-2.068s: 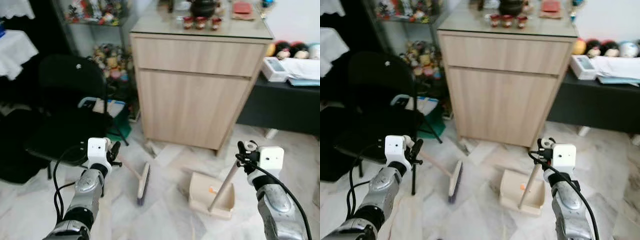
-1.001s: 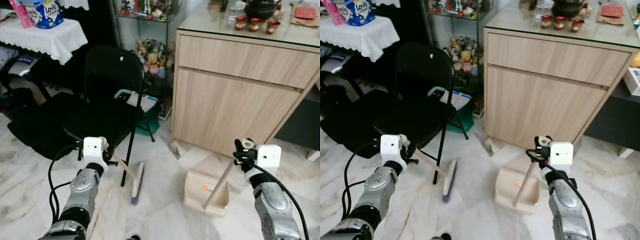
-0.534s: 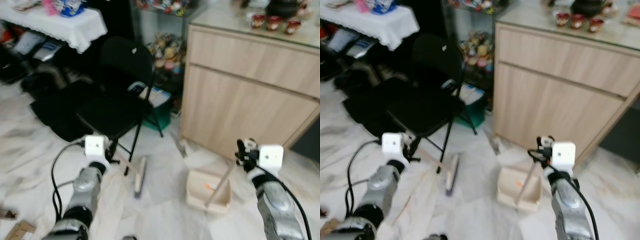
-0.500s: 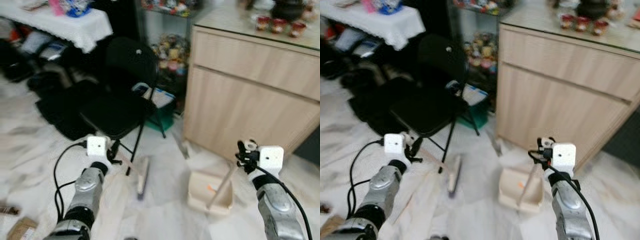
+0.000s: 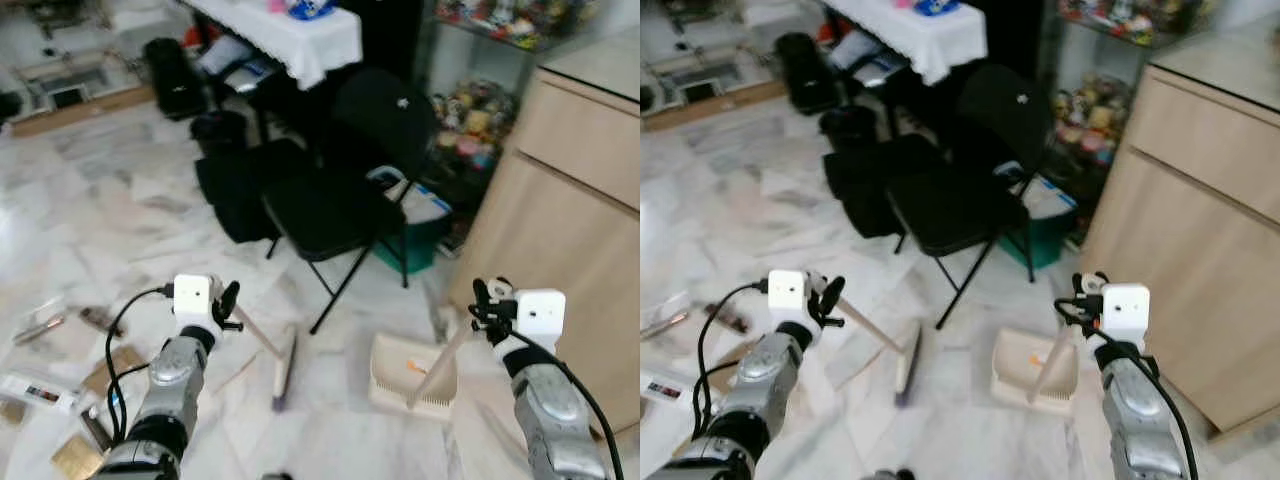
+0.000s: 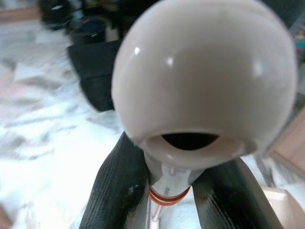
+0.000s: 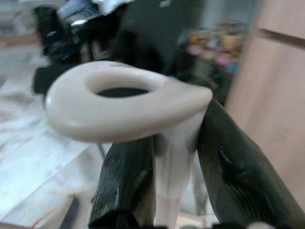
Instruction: Sweep floor
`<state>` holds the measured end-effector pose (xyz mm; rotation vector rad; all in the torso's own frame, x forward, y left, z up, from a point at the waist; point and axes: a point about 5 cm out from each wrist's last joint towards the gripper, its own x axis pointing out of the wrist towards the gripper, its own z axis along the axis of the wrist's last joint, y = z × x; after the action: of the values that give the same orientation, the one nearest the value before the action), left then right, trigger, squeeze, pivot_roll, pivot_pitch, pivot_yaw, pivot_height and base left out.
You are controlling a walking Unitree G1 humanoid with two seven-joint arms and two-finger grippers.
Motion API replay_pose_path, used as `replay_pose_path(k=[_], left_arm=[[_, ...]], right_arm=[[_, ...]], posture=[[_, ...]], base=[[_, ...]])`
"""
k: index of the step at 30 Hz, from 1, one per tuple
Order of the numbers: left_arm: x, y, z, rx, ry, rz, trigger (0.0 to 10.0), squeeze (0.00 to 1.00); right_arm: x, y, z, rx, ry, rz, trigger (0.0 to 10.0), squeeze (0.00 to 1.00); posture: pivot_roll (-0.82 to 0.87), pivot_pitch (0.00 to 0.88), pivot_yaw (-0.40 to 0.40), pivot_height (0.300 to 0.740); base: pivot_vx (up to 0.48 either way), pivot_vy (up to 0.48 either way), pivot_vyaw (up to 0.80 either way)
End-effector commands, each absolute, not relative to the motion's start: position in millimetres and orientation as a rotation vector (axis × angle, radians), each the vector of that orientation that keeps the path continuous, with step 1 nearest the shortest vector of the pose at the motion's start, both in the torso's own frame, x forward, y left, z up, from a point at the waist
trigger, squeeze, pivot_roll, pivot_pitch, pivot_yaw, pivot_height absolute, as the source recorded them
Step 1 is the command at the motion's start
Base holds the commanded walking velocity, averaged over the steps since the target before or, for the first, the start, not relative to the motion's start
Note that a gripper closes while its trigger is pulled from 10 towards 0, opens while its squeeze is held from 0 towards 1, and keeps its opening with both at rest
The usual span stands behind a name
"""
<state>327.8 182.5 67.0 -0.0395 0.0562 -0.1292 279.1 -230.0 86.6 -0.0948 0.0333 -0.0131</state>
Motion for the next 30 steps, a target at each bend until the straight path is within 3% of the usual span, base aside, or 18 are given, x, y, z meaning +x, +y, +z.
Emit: replay_pose_path(k=[1,12,30], left_arm=[[328.4,187.8,71.7,-0.028,0.031,-0.116,10.0,0.0],[327.6,189.4,71.3,-0.019,0.033,-0.115,10.0,0.0],[327.7,189.5,71.7,-0.023,0.032,-0.114,10.0,0.0]], right_arm=[[280.2,-232.5,95.7,-0.105,-0.006,-0.018,10.0,0.0],[280.6,-231.2,97.8,-0.101,-0.013,-0.006,10.0,0.0],[281.0,-227.5,98.5,-0.102,-0.007,0.033,10.0,0.0]], posture=[[0.03,0.102,0.006,0.74],[0.03,0.112,0.006,0.74],[0.03,0.115,0.009,0.74]], base=[[0.0,0.0,0.8],[0.0,0.0,0.19],[0.0,0.0,0.79]])
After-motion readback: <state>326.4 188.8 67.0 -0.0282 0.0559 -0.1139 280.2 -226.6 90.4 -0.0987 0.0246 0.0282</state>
